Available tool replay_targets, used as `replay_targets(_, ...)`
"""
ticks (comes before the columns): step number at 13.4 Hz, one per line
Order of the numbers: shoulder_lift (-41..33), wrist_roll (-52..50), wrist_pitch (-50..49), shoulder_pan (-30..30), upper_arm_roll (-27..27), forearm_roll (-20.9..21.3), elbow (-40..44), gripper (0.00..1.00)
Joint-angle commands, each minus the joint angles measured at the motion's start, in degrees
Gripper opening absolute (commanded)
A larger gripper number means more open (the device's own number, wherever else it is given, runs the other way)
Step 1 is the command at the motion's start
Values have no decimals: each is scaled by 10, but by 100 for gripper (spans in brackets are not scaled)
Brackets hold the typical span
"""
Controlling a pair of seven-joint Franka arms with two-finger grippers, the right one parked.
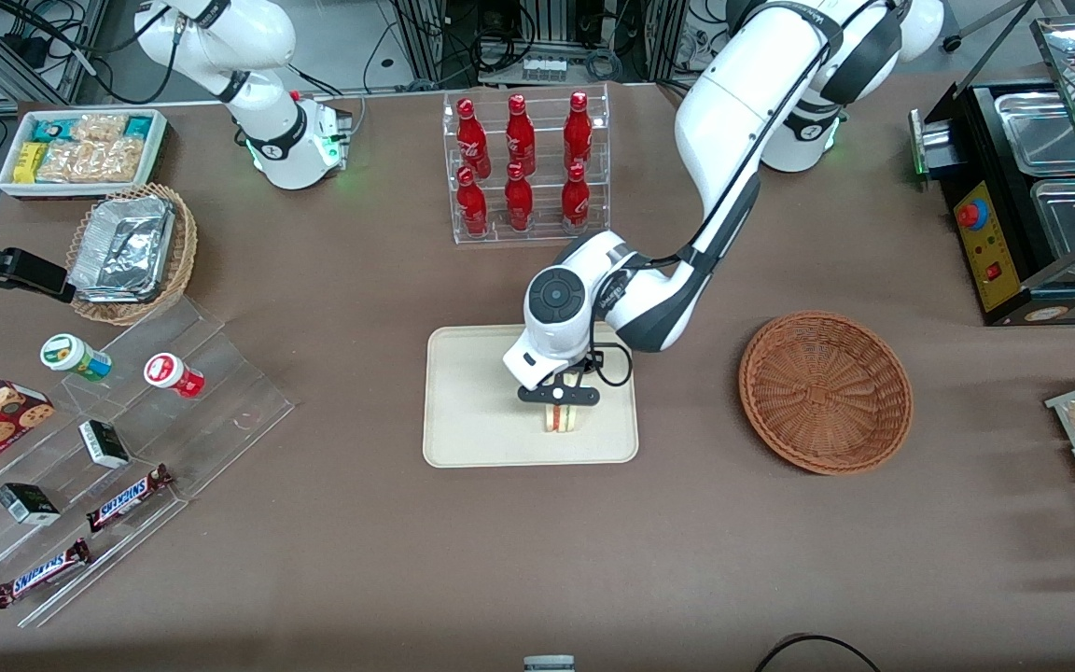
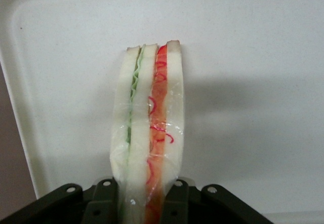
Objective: Place sandwich from basket to tray
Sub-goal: 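Lower the sandwich onto the tray and open the left gripper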
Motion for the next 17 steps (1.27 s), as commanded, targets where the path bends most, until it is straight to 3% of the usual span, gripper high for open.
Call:
replay_targets(1, 12, -5, -1, -2, 0, 9, 18, 100)
replay_targets(9, -14, -33, -11, -2, 0, 9, 19, 100)
replay_targets(15, -86, -33, -117, 5, -1, -3, 30, 100)
replay_targets(17, -116, -25, -148, 31, 1, -31, 28, 100)
